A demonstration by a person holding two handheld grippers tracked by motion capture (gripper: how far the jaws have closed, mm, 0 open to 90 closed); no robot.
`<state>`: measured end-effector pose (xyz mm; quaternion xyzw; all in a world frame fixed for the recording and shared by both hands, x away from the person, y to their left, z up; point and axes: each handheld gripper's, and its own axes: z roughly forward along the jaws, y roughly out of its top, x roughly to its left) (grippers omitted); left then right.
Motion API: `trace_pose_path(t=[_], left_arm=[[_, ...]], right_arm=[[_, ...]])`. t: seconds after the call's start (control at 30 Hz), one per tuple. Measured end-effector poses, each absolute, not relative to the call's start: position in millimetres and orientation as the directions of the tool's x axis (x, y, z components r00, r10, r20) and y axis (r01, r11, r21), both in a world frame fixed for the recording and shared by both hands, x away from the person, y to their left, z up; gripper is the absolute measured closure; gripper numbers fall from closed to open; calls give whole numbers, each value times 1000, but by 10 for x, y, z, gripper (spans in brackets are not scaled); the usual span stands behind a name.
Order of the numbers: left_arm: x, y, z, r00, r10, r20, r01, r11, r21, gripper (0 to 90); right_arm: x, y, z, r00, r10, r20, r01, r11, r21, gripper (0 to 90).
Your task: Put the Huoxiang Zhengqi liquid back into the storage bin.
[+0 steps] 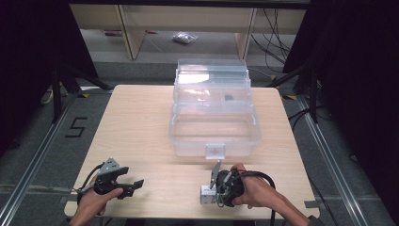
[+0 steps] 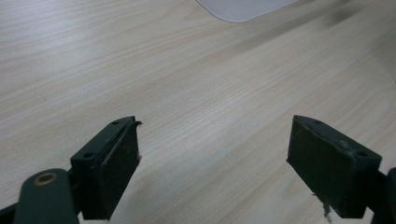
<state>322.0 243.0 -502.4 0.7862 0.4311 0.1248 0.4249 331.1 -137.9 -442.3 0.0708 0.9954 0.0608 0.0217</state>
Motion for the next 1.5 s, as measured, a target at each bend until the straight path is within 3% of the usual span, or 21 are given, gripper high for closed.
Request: trace_pose_path(t=[0.13, 0.23, 0.4, 0.47, 0.5, 0.67, 1.0, 1.03, 1.1, 1.13, 1.17, 1.23, 1.3, 1.5], left_arm=[[3219, 2430, -5024, 597, 784, -171, 572, -266, 776, 159], [3219, 2430, -5024, 598, 783, -170, 571, -268, 776, 160], [3219, 2430, -5024, 597, 784, -170, 571, -267, 776, 160], [3219, 2430, -5024, 596, 784, -170, 571, -266, 776, 160], [3219, 2431, -5024, 597, 784, -170, 571, -267, 776, 160], [3220, 2431, -5025, 596, 784, -171, 572, -266, 776, 159], [3219, 2430, -5024, 598, 784, -169, 571, -268, 776, 160], [3218, 2428, -5024, 595, 786, -167, 571, -267, 777, 160], [3220, 2431, -5024, 595, 785, -170, 572, -265, 777, 159], [3219, 2431, -5021, 594, 786, -171, 574, -266, 774, 160], [3219, 2432, -5020, 595, 786, -170, 575, -268, 773, 160], [3220, 2430, -5025, 596, 785, -169, 572, -267, 775, 160], [3220, 2430, -5024, 597, 785, -169, 572, -268, 775, 160], [3222, 2451, -5017, 606, 781, -149, 568, -294, 768, 160]], right_arm=[[3311, -1354, -4427, -992, 116, -40, 111, 988, 109, 551], [3290, -1346, -4428, -988, 154, -23, 151, 985, 84, 577], [3334, -1336, -4456, -995, 88, -37, 84, 993, 88, 601], [3298, -1312, -4431, -993, 111, -34, 109, 992, 60, 618], [3317, -1311, -4441, -997, 63, -47, 60, 996, 70, 626], [3277, -1286, -4403, -997, 66, -50, 64, 998, 28, 646], [3336, -1366, -4224, -998, 39, -48, 35, 997, 68, 647], [3325, -1373, -4192, -996, 77, -44, 74, 995, 66, 647], [3371, -1391, -4151, -998, 37, -53, 33, 996, 80, 648], [3355, -1403, -4130, -996, 75, -53, 70, 994, 78, 648], [3396, -1412, -4110, -998, 33, -56, 28, 996, 91, 648], [3370, -1425, -4054, -994, 92, -53, 88, 993, 85, 648], [3417, -1430, -4020, -997, 40, -65, 34, 995, 93, 648], [3441, -1443, -3933, -996, 74, -49, 69, 992, 101, 649]])
